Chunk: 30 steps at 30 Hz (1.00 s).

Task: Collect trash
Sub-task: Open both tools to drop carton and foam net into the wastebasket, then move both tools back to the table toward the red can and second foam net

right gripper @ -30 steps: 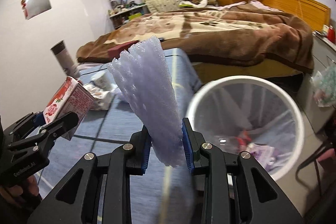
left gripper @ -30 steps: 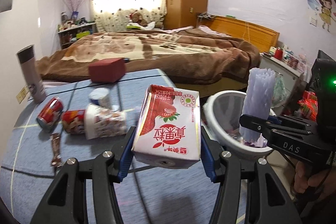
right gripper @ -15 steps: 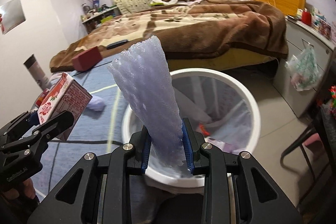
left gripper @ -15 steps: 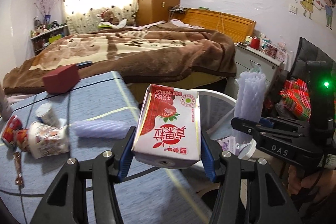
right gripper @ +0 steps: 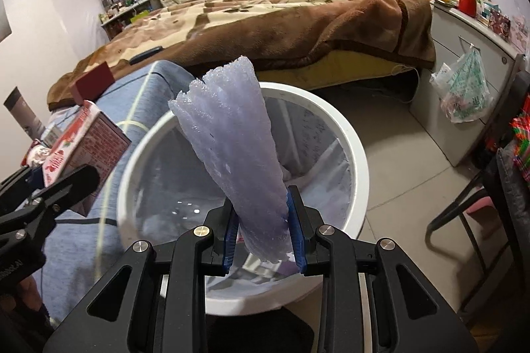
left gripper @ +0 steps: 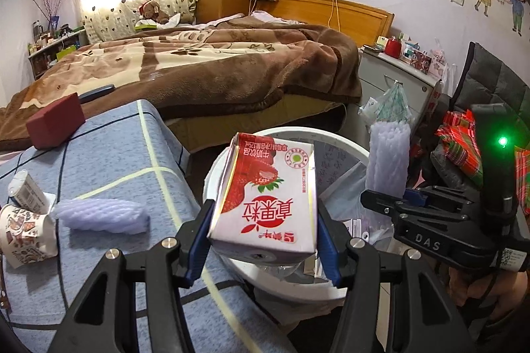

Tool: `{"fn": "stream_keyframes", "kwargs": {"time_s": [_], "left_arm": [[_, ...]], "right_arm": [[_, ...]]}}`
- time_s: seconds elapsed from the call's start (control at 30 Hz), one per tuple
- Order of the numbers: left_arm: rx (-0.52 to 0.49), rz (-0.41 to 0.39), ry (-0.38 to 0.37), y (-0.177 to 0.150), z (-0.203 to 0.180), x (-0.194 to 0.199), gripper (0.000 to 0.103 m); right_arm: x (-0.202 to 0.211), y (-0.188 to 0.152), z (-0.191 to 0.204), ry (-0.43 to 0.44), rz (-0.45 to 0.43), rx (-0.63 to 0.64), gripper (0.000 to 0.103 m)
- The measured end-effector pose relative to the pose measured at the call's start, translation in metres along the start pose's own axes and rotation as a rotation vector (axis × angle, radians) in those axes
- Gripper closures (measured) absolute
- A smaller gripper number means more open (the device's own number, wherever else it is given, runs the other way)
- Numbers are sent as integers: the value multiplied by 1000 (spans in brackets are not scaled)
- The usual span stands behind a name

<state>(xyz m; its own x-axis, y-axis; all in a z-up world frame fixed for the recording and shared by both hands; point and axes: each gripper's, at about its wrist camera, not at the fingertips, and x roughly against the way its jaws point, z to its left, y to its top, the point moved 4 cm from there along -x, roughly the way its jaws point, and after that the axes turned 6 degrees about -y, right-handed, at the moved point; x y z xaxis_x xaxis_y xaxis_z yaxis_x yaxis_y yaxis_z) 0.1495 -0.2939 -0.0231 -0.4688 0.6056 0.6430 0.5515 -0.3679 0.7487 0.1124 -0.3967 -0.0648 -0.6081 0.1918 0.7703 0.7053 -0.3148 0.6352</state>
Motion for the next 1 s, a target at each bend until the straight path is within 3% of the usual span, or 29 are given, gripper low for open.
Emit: {"fn": "stream_keyframes", "kwargs": {"time_s": [0.37,0.5,1.0], "left_arm": [[39,43,-18,0,4,-15,43],[47,40,-33,0,4,-14,38],[71,-9,-12,-1,17,13,37]], "right_arm": [[-11,-2,-8,-26,45,32,69],[-9,-2,-8,-26,31,38,44],[4,-1,2,-17,-12,35,44]]}}
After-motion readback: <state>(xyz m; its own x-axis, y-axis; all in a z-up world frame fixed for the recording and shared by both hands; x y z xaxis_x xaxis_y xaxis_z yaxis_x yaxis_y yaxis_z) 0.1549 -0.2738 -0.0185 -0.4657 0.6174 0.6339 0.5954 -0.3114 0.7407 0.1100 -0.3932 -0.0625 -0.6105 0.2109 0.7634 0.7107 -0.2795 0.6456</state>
